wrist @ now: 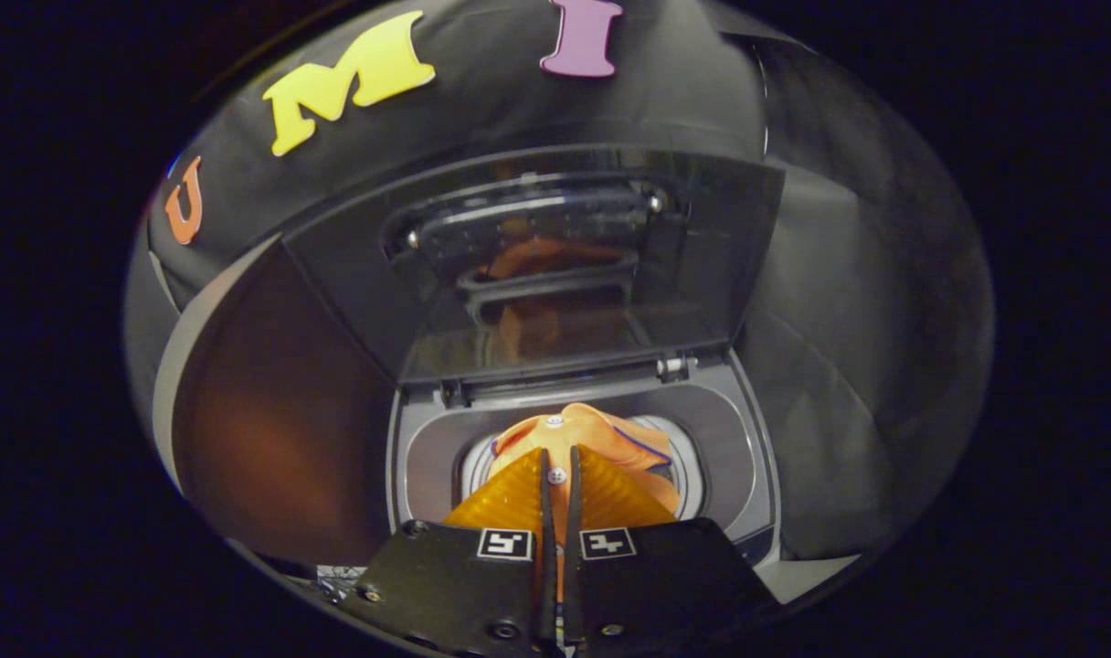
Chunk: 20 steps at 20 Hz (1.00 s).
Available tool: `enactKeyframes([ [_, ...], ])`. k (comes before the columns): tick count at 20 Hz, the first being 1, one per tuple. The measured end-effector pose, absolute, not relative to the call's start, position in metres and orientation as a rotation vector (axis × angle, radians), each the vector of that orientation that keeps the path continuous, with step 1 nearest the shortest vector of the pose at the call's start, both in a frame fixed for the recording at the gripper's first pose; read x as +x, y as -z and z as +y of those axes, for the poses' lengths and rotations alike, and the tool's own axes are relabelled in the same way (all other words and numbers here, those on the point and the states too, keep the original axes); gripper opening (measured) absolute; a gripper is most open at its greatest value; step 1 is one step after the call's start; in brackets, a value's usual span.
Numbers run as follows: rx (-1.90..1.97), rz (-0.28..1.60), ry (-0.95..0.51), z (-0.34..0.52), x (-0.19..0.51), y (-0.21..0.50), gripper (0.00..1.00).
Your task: Put the clothes into the washing machine and then close the washing machine lid.
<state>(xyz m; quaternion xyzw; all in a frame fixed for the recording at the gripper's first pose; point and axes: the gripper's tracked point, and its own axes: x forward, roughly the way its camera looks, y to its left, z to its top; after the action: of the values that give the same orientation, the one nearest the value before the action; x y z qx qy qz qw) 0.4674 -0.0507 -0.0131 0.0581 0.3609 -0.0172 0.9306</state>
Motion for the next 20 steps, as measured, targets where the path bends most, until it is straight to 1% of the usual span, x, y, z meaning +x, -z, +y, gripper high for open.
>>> enactKeyframes([
  [3,0.122,0.829,0.038,-0.050,0.461,0.037,0.06],
  [5,0.121,0.854,0.042,-0.053,0.463,0.046,0.06],
  [8,0.124,0.856,0.054,-0.055,0.460,0.043,0.08],
  [11,0.129,0.854,0.064,-0.057,0.458,0.046,0.13],
  [14,0.101,0.825,0.077,-0.064,0.459,0.039,0.15],
  [17,0.092,0.804,0.094,-0.067,0.451,0.034,0.76],
  [18,0.094,0.794,0.102,-0.068,0.451,0.033,0.81],
  [20,0.089,0.793,0.113,-0.071,0.450,0.034,0.82],
])
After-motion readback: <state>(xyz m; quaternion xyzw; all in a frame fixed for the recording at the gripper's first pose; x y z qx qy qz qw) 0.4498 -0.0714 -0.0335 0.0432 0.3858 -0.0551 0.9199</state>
